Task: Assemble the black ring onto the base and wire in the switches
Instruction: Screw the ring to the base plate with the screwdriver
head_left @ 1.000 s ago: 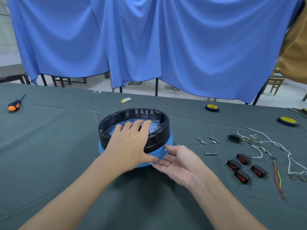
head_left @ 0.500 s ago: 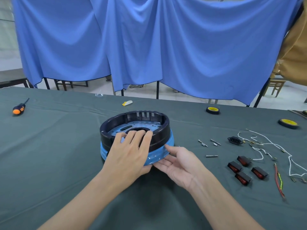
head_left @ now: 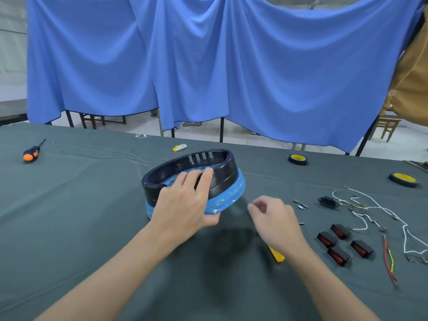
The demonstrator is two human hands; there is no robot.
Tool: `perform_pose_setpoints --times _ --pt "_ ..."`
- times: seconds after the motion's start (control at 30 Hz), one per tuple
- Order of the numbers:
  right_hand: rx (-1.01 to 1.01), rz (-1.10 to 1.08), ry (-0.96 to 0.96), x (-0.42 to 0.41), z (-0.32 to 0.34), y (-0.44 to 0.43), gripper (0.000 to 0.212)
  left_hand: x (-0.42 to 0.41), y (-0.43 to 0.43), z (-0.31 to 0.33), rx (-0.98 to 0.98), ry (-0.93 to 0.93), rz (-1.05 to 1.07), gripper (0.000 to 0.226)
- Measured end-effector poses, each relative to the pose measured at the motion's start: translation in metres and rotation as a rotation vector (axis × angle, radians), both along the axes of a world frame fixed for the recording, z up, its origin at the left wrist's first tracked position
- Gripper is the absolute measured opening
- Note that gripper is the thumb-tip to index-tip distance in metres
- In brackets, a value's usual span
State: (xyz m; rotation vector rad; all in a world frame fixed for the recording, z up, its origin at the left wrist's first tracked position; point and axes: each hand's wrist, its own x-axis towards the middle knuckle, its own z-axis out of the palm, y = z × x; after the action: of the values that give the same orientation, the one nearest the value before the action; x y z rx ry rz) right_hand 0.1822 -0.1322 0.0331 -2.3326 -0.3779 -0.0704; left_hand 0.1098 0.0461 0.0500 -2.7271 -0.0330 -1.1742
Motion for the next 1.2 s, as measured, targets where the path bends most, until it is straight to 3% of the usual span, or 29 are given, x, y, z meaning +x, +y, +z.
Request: perform_pose_setpoints --times 0.07,0.13,0.3,0.4,0.47,0.6,0.67,0.77,0.83,1.0,1.1,1.2 --pt "-0.358 0.026 -0.125 -0.001 -0.009 -0.008 0.024 0.003 -0.002 0.008 -0.081 -0.026 0.007 0.084" --pt "-0.545 0.067 -0.172 -0.003 -0.018 -0.011 0.03 0.006 -0.002 0.02 -0.214 -0.057 0.011 0.084" --pt "-0.558 0.099 -0.209 -0.004 -0.017 -0.008 0.009 0.01 0.002 0.052 -0.701 -0.173 -0.059 0.066" --pt "-0.563 0.096 -0.153 0.002 -0.015 -0.008 0.007 0.011 0.004 0.063 -0.944 -0.258 -0.144 0.053" --pt "-0.415 0.062 -0.11 0.009 -0.014 -0.01 0.009 0.012 0.004 0.064 -1.07 -0.247 -0.17 0.05" --pt "0.173 -0.028 0.117 0.018 -0.005 -0.009 0.013 0.011 0.003 0.066 -1.377 -0.288 -0.239 0.041" --pt "0.332 -0.055 0.228 0.02 -0.002 -0.007 0.013 0.008 0.003 0.068 -1.558 -0.313 -0.289 0.04" --pt "0.433 -0.106 0.275 0.024 -0.001 -0.008 0.031 0.003 0.007 0.07 -1.876 -0.283 -0.312 0.037" --pt "0.507 -0.132 0.293 0.026 0.0 -0.01 0.032 0.0 0.011 0.067 -2.024 -0.248 -0.29 0.032" --pt "0.604 -0.134 0.318 0.029 -0.002 -0.012 0.022 0.0 0.022 0.043 -2.221 -0.207 -0.214 0.047" --pt "0.572 -0.146 0.287 0.03 -0.005 -0.009 0.004 0.002 0.026 0.022 -2.305 -0.18 -0.135 0.044" --pt "0.519 -0.158 0.26 0.032 -0.009 -0.007 0.004 0.002 0.03 0.003 -2.369 -0.162 -0.087 0.039"
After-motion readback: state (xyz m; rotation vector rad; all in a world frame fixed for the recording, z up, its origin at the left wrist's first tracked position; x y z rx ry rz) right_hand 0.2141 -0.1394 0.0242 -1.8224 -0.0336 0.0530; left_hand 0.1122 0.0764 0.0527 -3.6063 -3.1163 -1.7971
